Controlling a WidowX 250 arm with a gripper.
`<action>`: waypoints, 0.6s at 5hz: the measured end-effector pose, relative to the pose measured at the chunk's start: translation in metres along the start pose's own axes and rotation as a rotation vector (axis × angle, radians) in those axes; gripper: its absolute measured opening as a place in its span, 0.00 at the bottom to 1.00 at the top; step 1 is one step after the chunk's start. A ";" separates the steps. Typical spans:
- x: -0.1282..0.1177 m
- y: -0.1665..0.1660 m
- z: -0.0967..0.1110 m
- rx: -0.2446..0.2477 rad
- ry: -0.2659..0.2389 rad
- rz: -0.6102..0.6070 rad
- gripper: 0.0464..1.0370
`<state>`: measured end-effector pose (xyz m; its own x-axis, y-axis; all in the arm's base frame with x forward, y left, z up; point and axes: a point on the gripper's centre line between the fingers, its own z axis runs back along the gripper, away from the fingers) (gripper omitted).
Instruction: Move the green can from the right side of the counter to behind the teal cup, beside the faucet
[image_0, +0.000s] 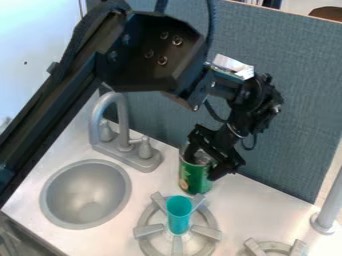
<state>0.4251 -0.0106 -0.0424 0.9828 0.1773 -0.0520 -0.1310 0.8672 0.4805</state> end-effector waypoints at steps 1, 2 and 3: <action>-0.003 0.011 -0.008 -0.014 0.050 0.021 0.96; -0.014 0.016 -0.008 -0.114 0.037 0.045 0.96; -0.031 0.026 0.032 -0.287 -0.064 0.099 0.96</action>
<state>0.3953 -0.0084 -0.0006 0.9684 0.2458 0.0428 -0.2492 0.9447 0.2131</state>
